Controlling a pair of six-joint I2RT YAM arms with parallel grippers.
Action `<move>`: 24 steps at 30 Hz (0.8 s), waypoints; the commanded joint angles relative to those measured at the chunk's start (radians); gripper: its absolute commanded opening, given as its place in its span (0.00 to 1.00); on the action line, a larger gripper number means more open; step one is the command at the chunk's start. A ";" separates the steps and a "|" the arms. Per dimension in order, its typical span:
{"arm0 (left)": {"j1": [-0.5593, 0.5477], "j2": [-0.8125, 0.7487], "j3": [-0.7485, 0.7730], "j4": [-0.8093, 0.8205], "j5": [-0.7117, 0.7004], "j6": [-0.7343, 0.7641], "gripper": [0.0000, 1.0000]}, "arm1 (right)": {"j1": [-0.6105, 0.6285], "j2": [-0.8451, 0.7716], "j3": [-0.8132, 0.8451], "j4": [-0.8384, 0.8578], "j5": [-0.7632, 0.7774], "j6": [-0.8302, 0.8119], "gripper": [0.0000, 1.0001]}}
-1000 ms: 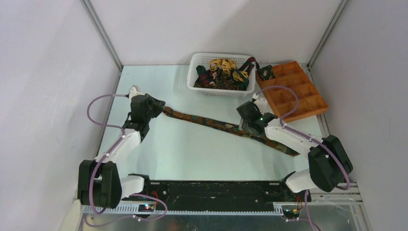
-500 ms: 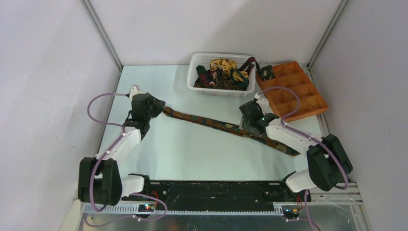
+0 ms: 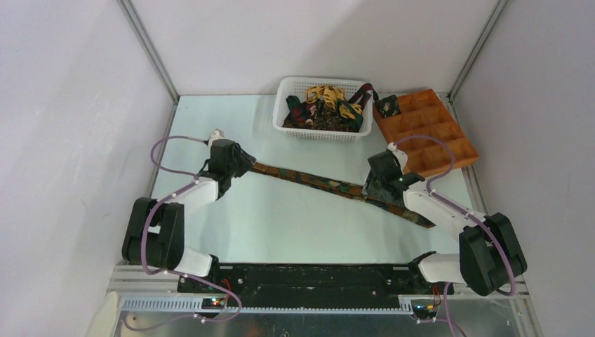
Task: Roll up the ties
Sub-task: Flatten out the tie at the center of the board.
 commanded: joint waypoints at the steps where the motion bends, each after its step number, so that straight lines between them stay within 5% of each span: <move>1: -0.001 0.016 0.022 0.065 0.011 -0.014 0.38 | -0.009 -0.045 -0.026 0.010 -0.049 -0.002 0.47; 24: -0.001 0.058 0.028 0.083 0.031 -0.024 0.36 | -0.038 0.124 -0.027 0.144 -0.104 -0.040 0.35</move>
